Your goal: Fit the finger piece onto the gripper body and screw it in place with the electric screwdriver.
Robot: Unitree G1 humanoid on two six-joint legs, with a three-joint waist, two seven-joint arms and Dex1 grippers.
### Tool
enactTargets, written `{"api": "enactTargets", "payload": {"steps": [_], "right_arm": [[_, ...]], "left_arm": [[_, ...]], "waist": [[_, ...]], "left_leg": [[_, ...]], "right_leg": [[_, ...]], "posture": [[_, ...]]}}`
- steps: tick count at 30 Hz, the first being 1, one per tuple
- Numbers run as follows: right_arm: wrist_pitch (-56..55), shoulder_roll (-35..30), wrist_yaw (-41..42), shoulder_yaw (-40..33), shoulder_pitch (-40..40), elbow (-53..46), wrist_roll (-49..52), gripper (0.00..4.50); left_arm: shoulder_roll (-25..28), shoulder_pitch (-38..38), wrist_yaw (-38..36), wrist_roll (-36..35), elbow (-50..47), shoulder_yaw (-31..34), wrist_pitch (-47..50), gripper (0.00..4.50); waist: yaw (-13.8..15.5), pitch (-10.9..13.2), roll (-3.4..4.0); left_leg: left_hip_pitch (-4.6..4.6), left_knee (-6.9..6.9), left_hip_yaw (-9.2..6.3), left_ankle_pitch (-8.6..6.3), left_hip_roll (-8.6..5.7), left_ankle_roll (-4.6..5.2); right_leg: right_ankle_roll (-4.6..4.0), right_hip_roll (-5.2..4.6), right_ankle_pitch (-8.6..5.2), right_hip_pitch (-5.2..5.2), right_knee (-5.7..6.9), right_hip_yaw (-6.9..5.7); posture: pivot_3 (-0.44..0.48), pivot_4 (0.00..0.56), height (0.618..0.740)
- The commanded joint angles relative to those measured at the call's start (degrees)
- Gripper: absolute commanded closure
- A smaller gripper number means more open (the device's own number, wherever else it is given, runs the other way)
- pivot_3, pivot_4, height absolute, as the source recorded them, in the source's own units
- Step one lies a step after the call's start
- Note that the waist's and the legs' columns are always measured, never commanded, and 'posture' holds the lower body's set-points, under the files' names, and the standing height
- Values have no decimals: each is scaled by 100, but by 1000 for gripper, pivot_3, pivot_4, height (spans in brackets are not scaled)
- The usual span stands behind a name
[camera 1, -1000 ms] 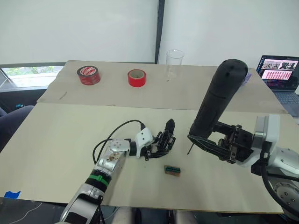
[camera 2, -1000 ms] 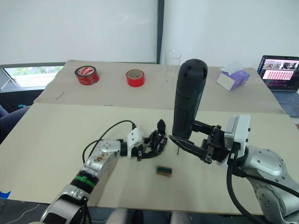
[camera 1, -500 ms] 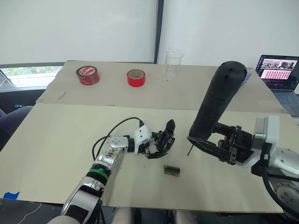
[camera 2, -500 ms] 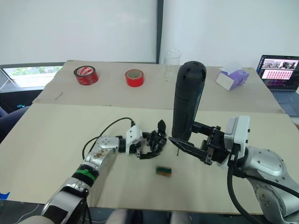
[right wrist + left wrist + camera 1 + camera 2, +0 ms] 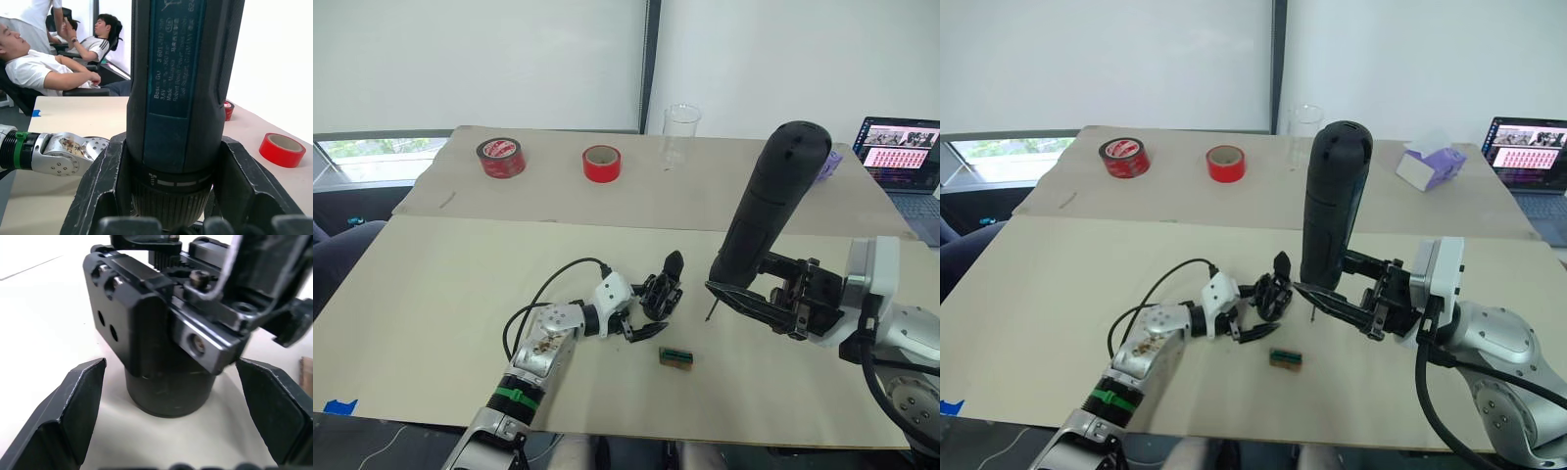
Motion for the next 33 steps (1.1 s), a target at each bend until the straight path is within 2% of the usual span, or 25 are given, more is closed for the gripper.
{"api": "enactTargets", "payload": {"steps": [1,21,24,25,27,33], "right_arm": [[-88,-17,6,-135,-159,-101,77,2593],[-79,15,-94,-101,-230,-118,25,2593],[-91,16,-87,-120,-215,-116,32,2593],[-92,17,-88,-120,-220,-111,32,2593],[-93,14,-83,-125,-225,-105,34,2593],[-26,-49,-114,-203,-336,-141,181,2593]], "left_arm": [[-41,-87,51,79,157,-112,31,44],[-170,-367,-145,112,623,-343,-109,44],[-184,-372,-170,149,672,-384,-139,839],[-184,-375,-181,168,698,-395,-163,1396],[-190,-379,-198,187,722,-402,-198,2201],[-190,-359,-213,191,669,-403,-279,2208]], "waist": [[15,0,0],[34,0,0],[37,0,0],[38,0,0],[42,0,0],[46,0,0]], "left_leg": [[0,0,0,0,0,0],[-1,1,-2,-1,-2,2],[-1,1,-1,-1,-2,3],[-1,1,-2,-2,-3,3],[-1,1,-2,-2,-3,3],[-2,2,-2,-2,-3,4]], "right_leg": [[-1,0,0,0,0,0],[-1,-2,1,1,-1,-2],[-1,-3,1,2,-2,-2],[-1,-3,1,2,-2,-2],[-1,-4,1,2,-2,-2],[-1,-4,1,2,-2,-2]], "posture": [[0,150,740],[0,150,740],[0,150,740],[0,150,740],[0,150,740],[0,150,740]]}}
